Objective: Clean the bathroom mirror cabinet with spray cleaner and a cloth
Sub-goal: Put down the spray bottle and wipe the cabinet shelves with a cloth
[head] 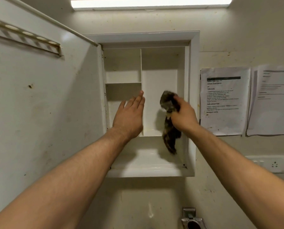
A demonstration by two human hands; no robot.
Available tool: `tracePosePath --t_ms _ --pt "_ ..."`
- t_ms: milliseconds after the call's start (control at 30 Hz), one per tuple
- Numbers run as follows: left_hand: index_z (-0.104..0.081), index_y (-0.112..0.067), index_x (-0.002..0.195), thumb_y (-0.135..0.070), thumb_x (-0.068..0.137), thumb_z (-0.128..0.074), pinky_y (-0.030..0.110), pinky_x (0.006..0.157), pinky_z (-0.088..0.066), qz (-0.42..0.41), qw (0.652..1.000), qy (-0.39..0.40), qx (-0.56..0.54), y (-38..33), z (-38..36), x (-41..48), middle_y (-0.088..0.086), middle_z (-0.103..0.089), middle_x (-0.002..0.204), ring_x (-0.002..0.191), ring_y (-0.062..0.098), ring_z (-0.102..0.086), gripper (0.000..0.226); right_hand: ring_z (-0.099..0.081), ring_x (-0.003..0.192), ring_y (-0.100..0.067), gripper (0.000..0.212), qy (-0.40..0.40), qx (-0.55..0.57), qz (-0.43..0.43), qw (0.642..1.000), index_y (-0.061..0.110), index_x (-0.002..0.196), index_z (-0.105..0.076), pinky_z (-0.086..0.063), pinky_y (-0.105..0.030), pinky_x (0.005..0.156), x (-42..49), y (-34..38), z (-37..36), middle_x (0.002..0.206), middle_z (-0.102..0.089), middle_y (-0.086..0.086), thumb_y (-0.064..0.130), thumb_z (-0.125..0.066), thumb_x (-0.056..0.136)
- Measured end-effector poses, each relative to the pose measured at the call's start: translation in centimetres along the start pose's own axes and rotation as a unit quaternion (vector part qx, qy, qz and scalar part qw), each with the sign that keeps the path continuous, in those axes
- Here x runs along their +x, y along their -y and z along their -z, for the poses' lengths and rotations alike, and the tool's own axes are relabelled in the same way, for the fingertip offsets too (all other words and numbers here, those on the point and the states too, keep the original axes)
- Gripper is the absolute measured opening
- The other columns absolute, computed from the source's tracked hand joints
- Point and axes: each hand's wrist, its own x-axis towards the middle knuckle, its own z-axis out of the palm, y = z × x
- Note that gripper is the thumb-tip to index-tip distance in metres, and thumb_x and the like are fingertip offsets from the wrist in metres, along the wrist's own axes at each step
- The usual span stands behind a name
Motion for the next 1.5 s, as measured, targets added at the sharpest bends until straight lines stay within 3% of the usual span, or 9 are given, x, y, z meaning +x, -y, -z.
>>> tracePosePath --t_ms 233,333,433,733,900,1033,1200,1333,1500 --pt "-0.005 -0.013 0.165 -0.01 0.09 -0.043 0.048 0.128 -0.01 -0.019 0.999 -0.028 0.007 1.0 -0.9 -0.7 0.003 0.009 0.173 0.158 0.023 -0.006 0.084 -0.062 0.104 -0.024 0.056 0.092 -0.058 0.07 0.992 0.014 0.141 -0.044 -0.056 -0.016 0.069 0.2 -1.7 -5.3 0.128 -0.059 -0.008 0.005 -0.057 0.086" --pt "-0.006 -0.014 0.165 -0.015 0.093 -0.045 0.046 0.129 -0.005 -0.022 0.998 -0.048 -0.021 1.3 -3.0 -3.0 0.002 0.007 0.173 0.159 0.021 -0.004 0.082 -0.055 0.122 -0.029 0.062 0.071 -0.073 0.089 0.991 0.008 0.149 -0.035 -0.052 -0.044 0.101 -0.5 -3.1 -6.9 0.139 -0.051 -0.014 0.007 -0.051 0.089" --pt "-0.004 -0.013 0.165 -0.023 0.102 -0.036 0.045 0.129 -0.002 -0.015 0.999 -0.028 -0.027 2.0 -5.3 -5.4 0.004 0.013 0.172 0.159 0.021 0.002 0.072 -0.031 0.149 -0.025 0.096 0.102 -0.091 0.103 0.985 0.017 0.163 -0.003 -0.037 -0.044 0.118 -1.0 -3.5 -7.2 0.164 -0.026 -0.008 0.009 -0.059 0.086" --pt "0.006 -0.007 0.163 -0.033 0.102 -0.036 0.047 0.129 -0.001 0.026 0.996 -0.079 0.026 4.6 -3.2 -3.0 0.015 0.025 0.168 0.158 0.029 0.015 0.078 -0.023 0.15 -0.024 0.104 0.164 -0.326 0.292 0.884 0.038 0.157 0.017 -0.032 -0.034 0.118 -1.2 -4.8 -5.4 0.167 -0.009 -0.001 -0.001 -0.051 0.088" --pt "0.011 -0.005 0.161 -0.029 0.096 -0.04 0.047 0.128 0.004 0.044 0.993 -0.092 0.054 6.6 0.0 0.4 0.015 0.023 0.169 0.157 0.028 0.017 0.086 -0.048 0.136 -0.033 0.092 0.037 -0.33 0.419 0.845 0.026 0.161 -0.014 -0.049 -0.039 0.104 2.5 1.2 -4.0 0.161 -0.033 -0.012 -0.005 -0.06 0.087" --pt "0.001 -0.003 0.162 -0.028 0.097 -0.038 0.044 0.128 0.009 0.033 0.992 -0.079 0.092 8.0 1.1 1.3 0.018 0.005 0.171 0.159 0.029 0.004 0.08 -0.042 0.139 -0.033 0.07 -0.043 -0.319 0.484 0.814 0.02 0.156 -0.033 -0.051 -0.042 0.101 6.8 8.1 -4.2 0.159 -0.034 -0.009 -0.002 -0.056 0.094" --pt "-0.024 -0.007 0.161 -0.026 0.095 -0.045 0.048 0.128 0.004 0.004 0.989 -0.096 0.109 9.3 2.9 1.8 0.014 -0.028 0.166 0.155 0.027 -0.021 0.072 -0.048 0.134 -0.032 0.046 -0.003 -0.331 0.422 0.844 0.024 0.146 -0.052 -0.052 -0.046 0.101 11.5 14.8 -7.3 0.148 -0.05 -0.006 0.013 -0.051 0.102" --pt "-0.039 -0.008 0.155 -0.025 0.093 -0.047 0.049 0.129 0.0 0.026 0.989 -0.098 0.108 8.9 4.2 2.3 0.011 -0.05 0.154 0.144 0.023 -0.043 0.064 -0.064 0.108 -0.033 0.032 0.018 -0.416 0.244 0.876 0.015 0.125 -0.065 -0.057 -0.044 0.086 14.1 17.2 -10.4 0.124 -0.064 -0.011 0.007 -0.057 0.095" --pt "-0.069 -0.014 0.12 -0.019 0.092 -0.049 0.042 0.128 -0.012 0.026 0.988 -0.098 0.114 8.2 5.3 3.2 0.006 -0.072 0.113 0.115 0.021 -0.062 0.035 -0.068 0.089 -0.029 0.021 0.063 -0.162 0.234 0.957 0.009 0.096 -0.07 -0.047 -0.028 0.065 14.9 17.9 -14.6 0.098 -0.073 -0.009 -0.002 -0.054 0.09"
